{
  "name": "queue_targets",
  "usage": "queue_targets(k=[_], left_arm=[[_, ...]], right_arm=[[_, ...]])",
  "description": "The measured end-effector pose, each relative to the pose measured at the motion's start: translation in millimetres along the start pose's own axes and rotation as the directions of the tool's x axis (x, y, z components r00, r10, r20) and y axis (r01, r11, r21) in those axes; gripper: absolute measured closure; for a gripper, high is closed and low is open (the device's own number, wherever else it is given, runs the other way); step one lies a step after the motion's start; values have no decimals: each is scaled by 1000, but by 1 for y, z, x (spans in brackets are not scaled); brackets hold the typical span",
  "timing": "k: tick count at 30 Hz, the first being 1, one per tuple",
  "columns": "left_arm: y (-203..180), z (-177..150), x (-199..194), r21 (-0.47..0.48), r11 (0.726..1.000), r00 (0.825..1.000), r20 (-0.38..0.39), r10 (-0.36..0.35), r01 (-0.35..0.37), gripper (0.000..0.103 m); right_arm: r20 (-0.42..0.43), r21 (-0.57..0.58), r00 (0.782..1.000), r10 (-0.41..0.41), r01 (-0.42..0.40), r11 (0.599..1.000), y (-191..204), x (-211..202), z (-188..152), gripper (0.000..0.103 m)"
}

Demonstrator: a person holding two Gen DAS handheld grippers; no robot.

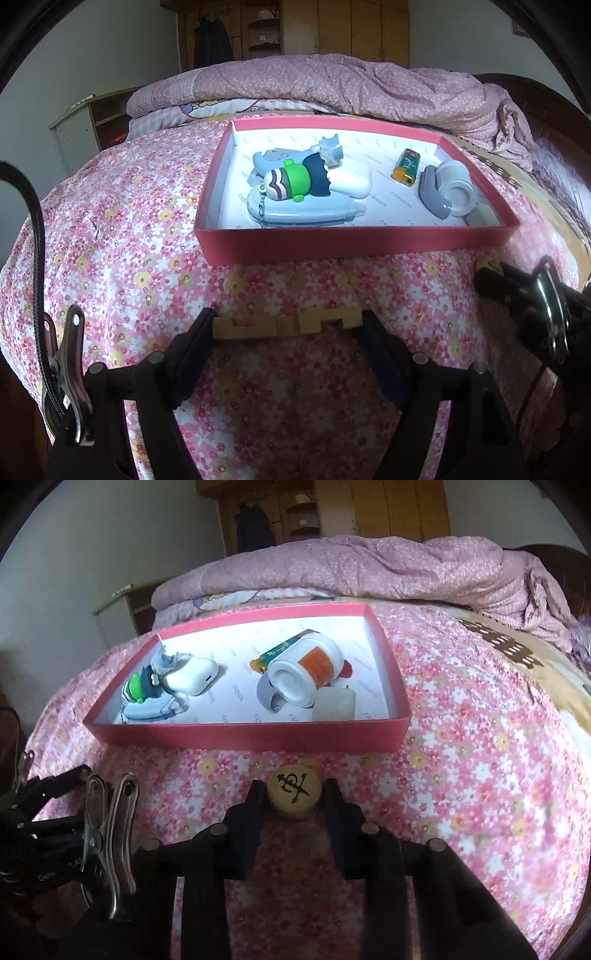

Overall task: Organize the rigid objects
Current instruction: 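Carry the stick and chess piece over the tray with both tools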

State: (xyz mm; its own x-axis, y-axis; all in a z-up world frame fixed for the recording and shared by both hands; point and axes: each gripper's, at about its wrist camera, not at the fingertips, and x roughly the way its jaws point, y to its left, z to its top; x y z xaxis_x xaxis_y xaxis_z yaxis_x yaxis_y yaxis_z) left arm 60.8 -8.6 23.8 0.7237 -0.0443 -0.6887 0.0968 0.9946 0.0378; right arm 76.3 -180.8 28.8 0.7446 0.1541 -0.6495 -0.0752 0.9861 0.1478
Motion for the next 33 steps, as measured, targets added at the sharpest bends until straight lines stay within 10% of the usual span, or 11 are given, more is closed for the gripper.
queue_targets(k=[33], left_arm=[[-10,115,11,21,996,993,76,-89,88,22]], right_arm=[[58,-26,997,40,-39,999,-9,-13,62,70]])
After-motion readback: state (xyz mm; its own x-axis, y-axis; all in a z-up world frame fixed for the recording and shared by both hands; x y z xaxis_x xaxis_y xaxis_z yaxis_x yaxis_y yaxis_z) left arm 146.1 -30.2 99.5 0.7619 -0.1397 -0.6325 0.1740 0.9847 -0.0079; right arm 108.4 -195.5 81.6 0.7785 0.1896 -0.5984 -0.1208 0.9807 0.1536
